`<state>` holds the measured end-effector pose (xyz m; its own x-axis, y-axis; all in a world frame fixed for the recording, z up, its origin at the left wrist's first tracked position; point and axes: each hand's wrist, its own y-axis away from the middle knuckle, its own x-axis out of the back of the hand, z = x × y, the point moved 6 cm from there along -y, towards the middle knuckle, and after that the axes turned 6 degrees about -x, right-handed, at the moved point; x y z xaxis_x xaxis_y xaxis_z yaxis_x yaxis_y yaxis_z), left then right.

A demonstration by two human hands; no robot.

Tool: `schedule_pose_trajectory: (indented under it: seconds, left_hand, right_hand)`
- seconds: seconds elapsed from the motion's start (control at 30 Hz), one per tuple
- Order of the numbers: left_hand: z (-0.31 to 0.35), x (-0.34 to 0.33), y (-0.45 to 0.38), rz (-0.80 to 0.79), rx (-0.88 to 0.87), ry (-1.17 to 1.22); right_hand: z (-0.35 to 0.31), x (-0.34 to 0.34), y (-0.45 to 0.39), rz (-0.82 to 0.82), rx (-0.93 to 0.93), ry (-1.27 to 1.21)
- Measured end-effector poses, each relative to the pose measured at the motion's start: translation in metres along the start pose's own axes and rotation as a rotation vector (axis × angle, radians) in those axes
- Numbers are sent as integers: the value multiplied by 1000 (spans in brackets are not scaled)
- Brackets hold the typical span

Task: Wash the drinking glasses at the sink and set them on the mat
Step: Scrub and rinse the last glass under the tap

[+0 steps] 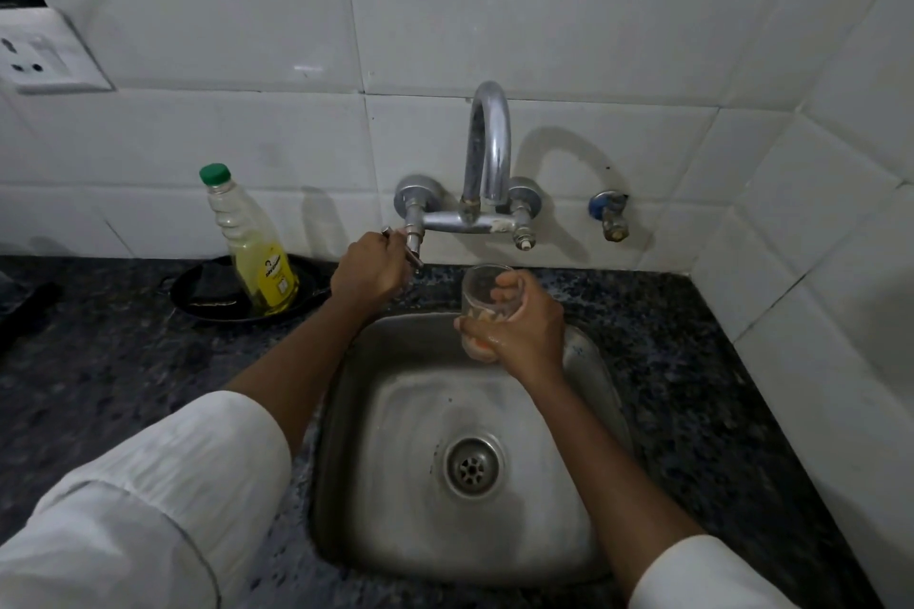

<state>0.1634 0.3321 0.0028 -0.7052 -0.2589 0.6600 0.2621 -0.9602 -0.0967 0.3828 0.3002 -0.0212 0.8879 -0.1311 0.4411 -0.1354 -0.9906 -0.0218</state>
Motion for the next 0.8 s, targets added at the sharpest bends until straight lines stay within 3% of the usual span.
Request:
schedule_pose_trajectory:
  seconds: [0.47, 0.57, 0.67, 0.73, 0.8]
  left_hand:
    - [-10, -5, 7, -31, 136, 269]
    - [-15, -20, 27, -62, 245, 426]
    - [-28, -63, 73, -250, 425, 640]
    - [-29, -93, 107, -394, 525, 870]
    - [-23, -116, 125, -423, 599, 1201]
  right_hand:
    - [-6, 7, 14, 14, 37, 5]
    - [-6, 9, 19, -3, 32, -2]
    - [-10, 7, 22, 13, 33, 1]
    - [-11, 3, 25, 28, 29, 4]
    - [-9, -4, 28, 33, -12, -25]
